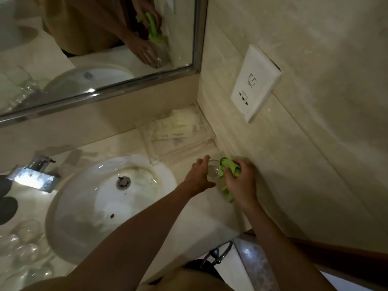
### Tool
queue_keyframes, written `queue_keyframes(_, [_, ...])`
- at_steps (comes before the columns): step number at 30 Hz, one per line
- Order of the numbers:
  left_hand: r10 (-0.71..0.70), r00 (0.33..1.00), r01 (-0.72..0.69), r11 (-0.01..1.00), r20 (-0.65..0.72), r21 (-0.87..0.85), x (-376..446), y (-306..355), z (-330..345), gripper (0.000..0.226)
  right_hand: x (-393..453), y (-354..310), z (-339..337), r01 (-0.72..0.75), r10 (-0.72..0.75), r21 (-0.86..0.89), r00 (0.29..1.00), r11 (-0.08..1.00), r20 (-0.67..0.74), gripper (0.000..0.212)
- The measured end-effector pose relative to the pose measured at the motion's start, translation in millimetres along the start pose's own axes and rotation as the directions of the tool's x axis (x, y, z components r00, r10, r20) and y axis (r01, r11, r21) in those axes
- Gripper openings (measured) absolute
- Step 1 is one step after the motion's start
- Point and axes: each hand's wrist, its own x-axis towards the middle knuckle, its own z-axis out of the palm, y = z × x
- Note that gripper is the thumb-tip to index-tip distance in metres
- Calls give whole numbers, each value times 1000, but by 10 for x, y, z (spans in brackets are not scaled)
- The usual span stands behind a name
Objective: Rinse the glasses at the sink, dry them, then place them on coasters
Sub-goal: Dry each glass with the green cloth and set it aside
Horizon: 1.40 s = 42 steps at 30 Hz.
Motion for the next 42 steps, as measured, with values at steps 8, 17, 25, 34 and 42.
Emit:
queue_keyframes(8, [-33,996,41,994,-82,102,-596,-534,-561,55,-333,-467,322,97,-99,19,983,995,153,34])
queue_keyframes(17, [-222,926,252,966,-307,62,-1932,-1679,-1170,34,-1102,-1093,1307,289,-243,-35,860,957,449,10])
queue_keyframes(25, [-478,743,553,833,-469,28,-3218,-2480,-1256,36,-1845,-1368,2016,449,-346,9,676,894,650,35])
queue_keyframes(34, [-667,567,768,641,-483,17,-3811,-2846,-1002,76,-2406,-1489,2431,393,-321,49,667,918,672,25])
queue_keyframes(42, [-673,562,717,686,-482,-123,-3836,-2919,-822,81,-2534,-1392,2443,346,-331,119,656,931,678,73])
